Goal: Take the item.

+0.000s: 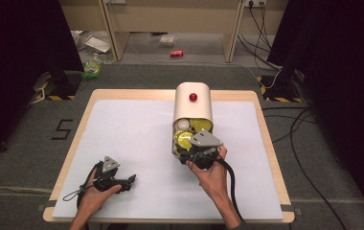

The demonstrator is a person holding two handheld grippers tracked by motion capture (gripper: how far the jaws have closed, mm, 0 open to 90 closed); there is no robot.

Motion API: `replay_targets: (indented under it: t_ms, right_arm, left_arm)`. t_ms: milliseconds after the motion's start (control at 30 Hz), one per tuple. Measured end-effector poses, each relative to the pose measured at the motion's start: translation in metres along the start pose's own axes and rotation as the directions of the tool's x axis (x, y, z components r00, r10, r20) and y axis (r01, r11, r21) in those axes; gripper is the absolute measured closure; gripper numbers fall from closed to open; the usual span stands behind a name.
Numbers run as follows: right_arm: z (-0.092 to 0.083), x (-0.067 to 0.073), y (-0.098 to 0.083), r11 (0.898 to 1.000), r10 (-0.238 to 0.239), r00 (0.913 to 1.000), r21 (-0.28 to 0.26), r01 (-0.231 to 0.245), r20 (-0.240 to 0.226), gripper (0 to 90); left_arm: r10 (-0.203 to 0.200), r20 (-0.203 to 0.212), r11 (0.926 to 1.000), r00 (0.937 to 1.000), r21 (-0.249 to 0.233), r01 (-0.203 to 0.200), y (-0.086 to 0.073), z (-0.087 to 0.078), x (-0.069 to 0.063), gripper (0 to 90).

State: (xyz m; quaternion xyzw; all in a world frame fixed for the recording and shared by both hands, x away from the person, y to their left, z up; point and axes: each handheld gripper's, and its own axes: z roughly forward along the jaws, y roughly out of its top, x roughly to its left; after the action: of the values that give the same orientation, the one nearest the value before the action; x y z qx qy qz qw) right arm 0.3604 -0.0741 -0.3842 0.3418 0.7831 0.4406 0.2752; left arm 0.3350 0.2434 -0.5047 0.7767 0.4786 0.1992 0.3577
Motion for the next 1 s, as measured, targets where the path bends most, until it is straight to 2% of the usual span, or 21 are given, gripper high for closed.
replay_targets:
  t_ms: [167, 267, 467, 567, 633, 800, 1000]
  right_arm:
    - [-0.0033, -0.0002, 0.0006, 1.000, 0.008, 0.9999, 0.000, -0.008, -0.011, 35.6]
    - [-0.0027, -0.0003, 0.0005, 1.000, 0.018, 0.9997, 0.007, -0.018, -0.014, 33.9]
    - [-0.0030, 0.0002, 0.0000, 1.000, 0.011, 0.9998, 0.012, -0.011, -0.017, 34.9]
    - [-0.0055, -0.0004, 0.0002, 1.000, 0.010, 0.9994, 0.010, -0.009, -0.033, 38.4]
    - [-0.0061, 0.0002, 0.0004, 1.000, 0.028, 0.9978, 0.012, -0.028, -0.059, 38.6]
    - [-0.0010, 0.0029, -0.0014, 1.000, 0.025, 0.9977, 0.019, -0.024, -0.064, 38.9]
    - [-0.0010, 0.0009, -0.0010, 0.999, 0.049, 0.9952, 0.017, -0.048, -0.085, 38.4]
  left_arm:
    - [0.000, 0.000, 1.0000, 1.0000, 0.000, 0.000, 0.0000, 0.0000, 0.0001, 9.8]
    - [0.000, 0.000, 1.0000, 1.0000, 0.000, 0.000, 0.0000, 0.0000, 0.0000, 9.8]
    - [0.000, 0.001, 1.0000, 1.0000, 0.000, 0.000, 0.0000, 0.0000, 0.0001, 9.8]
    - [0.000, 0.001, 1.0000, 1.0000, 0.000, 0.000, 0.0000, 0.0000, 0.0001, 9.9]
    - [0.000, 0.001, 1.0000, 1.0000, 0.000, 0.000, -0.0001, 0.0000, 0.0001, 9.9]
    - [0.000, 0.001, 1.0000, 1.0000, 0.000, 0.000, 0.0000, 0.0000, 0.0001, 9.8]
    - [0.000, 0.001, 1.0000, 1.0000, 0.000, 0.000, -0.0001, 0.0000, 0.0001, 9.9]
